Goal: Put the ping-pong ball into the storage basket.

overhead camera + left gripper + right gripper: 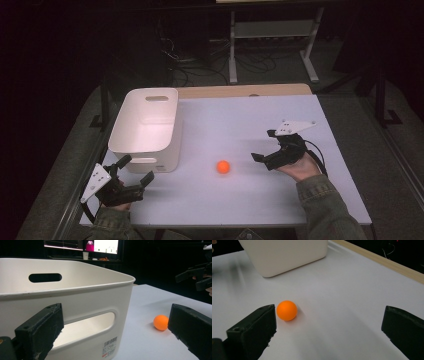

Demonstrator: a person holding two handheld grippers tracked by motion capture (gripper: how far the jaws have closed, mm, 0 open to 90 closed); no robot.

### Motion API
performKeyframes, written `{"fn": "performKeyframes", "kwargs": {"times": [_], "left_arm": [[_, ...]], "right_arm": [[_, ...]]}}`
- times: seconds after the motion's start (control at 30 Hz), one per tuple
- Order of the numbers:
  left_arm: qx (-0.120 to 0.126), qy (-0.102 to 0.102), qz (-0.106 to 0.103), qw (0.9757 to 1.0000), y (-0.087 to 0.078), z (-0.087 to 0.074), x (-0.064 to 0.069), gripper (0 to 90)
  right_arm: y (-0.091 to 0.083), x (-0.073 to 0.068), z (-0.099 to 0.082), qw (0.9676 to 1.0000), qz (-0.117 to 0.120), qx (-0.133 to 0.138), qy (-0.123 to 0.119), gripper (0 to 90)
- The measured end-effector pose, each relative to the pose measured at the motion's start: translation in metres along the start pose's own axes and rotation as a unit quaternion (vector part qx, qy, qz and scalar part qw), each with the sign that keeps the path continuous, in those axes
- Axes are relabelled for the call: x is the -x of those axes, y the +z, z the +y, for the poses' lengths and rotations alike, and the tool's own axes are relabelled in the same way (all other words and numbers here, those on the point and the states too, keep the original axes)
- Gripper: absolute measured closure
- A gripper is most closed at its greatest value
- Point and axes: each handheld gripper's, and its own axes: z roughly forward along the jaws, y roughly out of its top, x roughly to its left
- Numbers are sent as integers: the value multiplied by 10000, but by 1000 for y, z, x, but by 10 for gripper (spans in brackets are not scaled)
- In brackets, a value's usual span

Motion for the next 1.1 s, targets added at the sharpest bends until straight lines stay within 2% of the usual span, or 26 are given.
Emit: {"fn": "performKeyframes", "kwargs": {"times": [0.3,0.7,1.1], "left_arm": [[11,8,11,10000,0,0,0,0],[-6,3,-22,10000,0,0,0,0],[12,15,-8,10000,0,0,0,0]], "right_arm": [[12,-2,1,9998,144,-103,-19,0],[21,-3,3,9996,223,-157,-14,0],[39,-10,10,9987,433,-254,-111,0]]}}
